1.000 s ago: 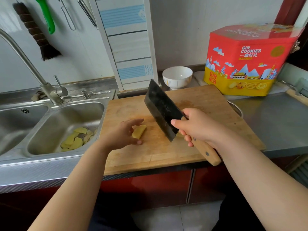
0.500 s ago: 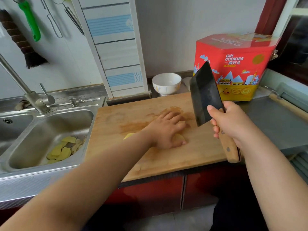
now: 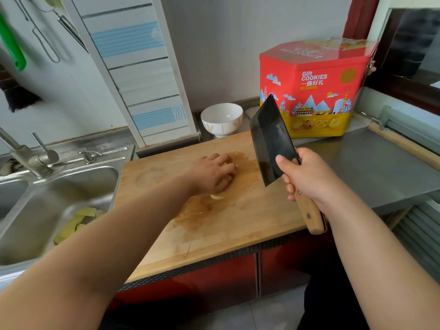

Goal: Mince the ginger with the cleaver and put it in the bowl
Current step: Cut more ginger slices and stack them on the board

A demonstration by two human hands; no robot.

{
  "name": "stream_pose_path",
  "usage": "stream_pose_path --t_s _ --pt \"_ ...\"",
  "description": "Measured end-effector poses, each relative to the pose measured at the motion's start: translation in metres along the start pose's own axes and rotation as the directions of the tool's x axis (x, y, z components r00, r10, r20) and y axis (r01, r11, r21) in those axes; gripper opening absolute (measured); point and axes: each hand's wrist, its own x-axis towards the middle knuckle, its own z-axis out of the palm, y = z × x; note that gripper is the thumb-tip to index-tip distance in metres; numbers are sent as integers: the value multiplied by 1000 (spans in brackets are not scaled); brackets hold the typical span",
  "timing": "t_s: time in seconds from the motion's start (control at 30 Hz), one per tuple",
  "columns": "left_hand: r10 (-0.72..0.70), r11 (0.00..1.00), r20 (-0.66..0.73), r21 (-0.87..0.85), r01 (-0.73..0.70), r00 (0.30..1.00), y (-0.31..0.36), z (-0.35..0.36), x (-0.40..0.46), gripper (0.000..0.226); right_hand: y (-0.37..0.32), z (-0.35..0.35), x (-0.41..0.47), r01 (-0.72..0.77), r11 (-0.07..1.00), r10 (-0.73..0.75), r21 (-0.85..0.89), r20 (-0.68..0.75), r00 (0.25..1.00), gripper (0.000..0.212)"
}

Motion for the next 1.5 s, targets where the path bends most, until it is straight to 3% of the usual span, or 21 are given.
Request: stream_pose_path --t_s 0.17,0.33,0.53,0.63,0.87,1.17,1.33,1.5 --pt "-54 998 64 12 53 996 -11 0 -3 39 -2 5 -3 -2 1000 2 2 26 1000 61" --pt "-158 967 103 -187 175 982 5 -3 1 39 -3 9 -6 6 1000 -5 -19 29 1000 64" --pt "-93 947 269 -275 169 959 5 -13 -8 54 -5 7 -6 1 1000 0 -19 32 1000 63" --pt "-42 971 262 -216 101 964 3 -12 -20 56 -5 8 -5 -10 1000 10 -6 31 999 63" --pt "-38 944 247 -308 115 968 -8 -15 -22 39 -9 14 -5 -4 1000 4 -6 47 999 66" --pt "-275 879 197 -345 329 941 -49 -7 -44 23 -12 21 -10 -5 1000 5 -2 94 996 62" --pt "-467 809 195 -299 506 862 -77 -3 -69 16 -17 28 -15 9 1000 -5 -23 131 991 68" --pt "-563 768 188 -241 593 805 -88 0 -93 21 -23 37 -19 12 999 -5 -39 179 984 53"
